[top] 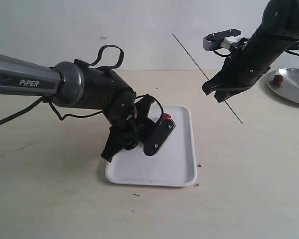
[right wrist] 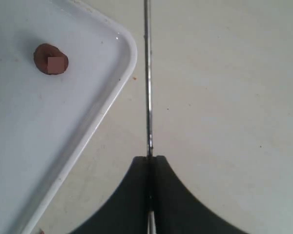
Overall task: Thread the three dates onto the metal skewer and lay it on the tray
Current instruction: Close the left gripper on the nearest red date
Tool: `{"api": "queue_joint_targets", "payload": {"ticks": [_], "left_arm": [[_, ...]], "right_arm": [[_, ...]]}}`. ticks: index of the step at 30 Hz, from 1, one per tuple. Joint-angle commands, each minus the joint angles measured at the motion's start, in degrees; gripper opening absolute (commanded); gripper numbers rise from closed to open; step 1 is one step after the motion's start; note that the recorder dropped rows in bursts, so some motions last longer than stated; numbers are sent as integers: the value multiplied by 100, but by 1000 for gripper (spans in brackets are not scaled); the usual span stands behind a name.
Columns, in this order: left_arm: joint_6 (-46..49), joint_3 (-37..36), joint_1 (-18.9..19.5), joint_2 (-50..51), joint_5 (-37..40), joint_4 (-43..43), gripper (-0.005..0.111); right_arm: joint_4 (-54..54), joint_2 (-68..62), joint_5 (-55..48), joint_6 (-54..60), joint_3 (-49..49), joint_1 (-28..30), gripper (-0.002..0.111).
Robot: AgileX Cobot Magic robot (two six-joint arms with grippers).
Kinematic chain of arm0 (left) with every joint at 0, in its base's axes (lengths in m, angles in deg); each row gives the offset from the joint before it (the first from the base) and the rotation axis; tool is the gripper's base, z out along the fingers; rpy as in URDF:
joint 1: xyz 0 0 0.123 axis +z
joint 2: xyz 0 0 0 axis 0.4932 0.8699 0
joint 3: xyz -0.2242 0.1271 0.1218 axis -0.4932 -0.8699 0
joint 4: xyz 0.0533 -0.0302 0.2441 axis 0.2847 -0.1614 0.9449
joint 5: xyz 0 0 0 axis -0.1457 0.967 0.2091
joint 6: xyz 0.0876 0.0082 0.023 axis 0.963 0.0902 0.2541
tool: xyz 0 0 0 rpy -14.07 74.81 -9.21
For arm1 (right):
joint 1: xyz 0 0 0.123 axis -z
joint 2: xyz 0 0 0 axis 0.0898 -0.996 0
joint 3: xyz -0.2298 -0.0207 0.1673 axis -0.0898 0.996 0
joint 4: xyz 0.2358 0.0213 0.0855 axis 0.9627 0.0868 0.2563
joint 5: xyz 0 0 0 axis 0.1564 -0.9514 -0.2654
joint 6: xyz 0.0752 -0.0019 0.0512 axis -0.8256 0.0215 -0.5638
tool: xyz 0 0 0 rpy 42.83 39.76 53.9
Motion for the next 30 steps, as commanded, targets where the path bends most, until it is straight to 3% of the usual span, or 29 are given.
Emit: {"api": "queue_joint_targets", "payload": {"ticks": [1, 14, 20, 30], "left_arm": [[-640, 134, -31, 111, 318, -170, 40], [-938, 231, -31, 145, 673, -413, 41], [-1108, 231, -31, 145, 661, -413, 55], [-1254, 231, -31, 164, 635, -413, 55]], "right_arm": [[8, 41, 63, 52, -26, -6, 0], [8, 41, 50, 52, -26, -6, 0], [8, 41, 50, 52, -26, -6, 0], [8, 41, 50, 52, -26, -6, 0]]}}
